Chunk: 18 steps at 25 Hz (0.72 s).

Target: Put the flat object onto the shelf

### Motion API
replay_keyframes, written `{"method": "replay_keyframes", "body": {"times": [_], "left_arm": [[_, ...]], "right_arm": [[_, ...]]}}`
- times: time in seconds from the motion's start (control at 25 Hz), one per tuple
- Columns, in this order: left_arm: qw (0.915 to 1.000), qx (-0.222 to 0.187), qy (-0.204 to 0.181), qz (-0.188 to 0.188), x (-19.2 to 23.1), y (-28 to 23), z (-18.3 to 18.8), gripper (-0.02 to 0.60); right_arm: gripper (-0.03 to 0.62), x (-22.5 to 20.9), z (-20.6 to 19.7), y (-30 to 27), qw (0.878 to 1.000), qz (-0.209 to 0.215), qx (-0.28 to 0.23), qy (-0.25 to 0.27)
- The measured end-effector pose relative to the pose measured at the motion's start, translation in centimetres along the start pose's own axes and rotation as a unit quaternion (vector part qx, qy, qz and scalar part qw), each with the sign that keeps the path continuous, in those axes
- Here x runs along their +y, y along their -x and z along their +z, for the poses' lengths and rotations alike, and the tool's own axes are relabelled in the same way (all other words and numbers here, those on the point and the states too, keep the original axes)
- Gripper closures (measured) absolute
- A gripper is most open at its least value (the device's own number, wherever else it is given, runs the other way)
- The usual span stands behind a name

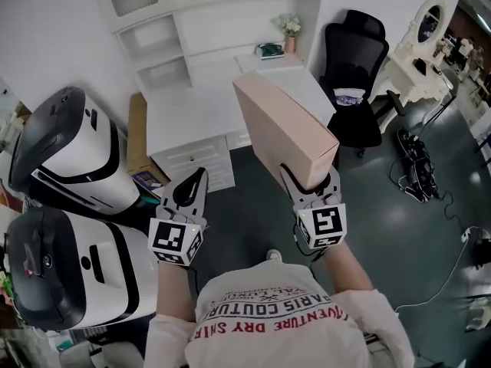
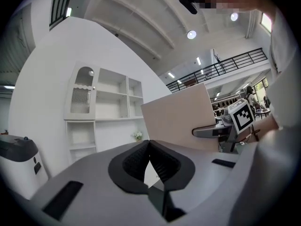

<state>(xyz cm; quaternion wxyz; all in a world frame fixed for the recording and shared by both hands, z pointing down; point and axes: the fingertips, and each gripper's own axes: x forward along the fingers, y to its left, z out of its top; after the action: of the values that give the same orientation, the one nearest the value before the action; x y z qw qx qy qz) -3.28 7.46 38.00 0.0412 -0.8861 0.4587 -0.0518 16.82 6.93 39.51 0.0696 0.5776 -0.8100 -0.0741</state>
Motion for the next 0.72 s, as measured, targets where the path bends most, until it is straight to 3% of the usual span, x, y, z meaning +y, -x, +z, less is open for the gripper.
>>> {"method": "replay_keyframes", "body": {"times": [0.36,0.72], "left_arm": [[0.9997,0.010,-0.001,0.024,-3.1,-8.9,0.5,0.568],[0.9978,-0.004,0.004,0.067,2.3,-14.0,1.1,0.568]], "right_arm": [[0.279,-10.1,-1.7,-5.7,1.000,0.022,0.011,0.016],[0.279,-12.0,-1.4,-13.9,0.999,0.042,0.006,0.017]]}}
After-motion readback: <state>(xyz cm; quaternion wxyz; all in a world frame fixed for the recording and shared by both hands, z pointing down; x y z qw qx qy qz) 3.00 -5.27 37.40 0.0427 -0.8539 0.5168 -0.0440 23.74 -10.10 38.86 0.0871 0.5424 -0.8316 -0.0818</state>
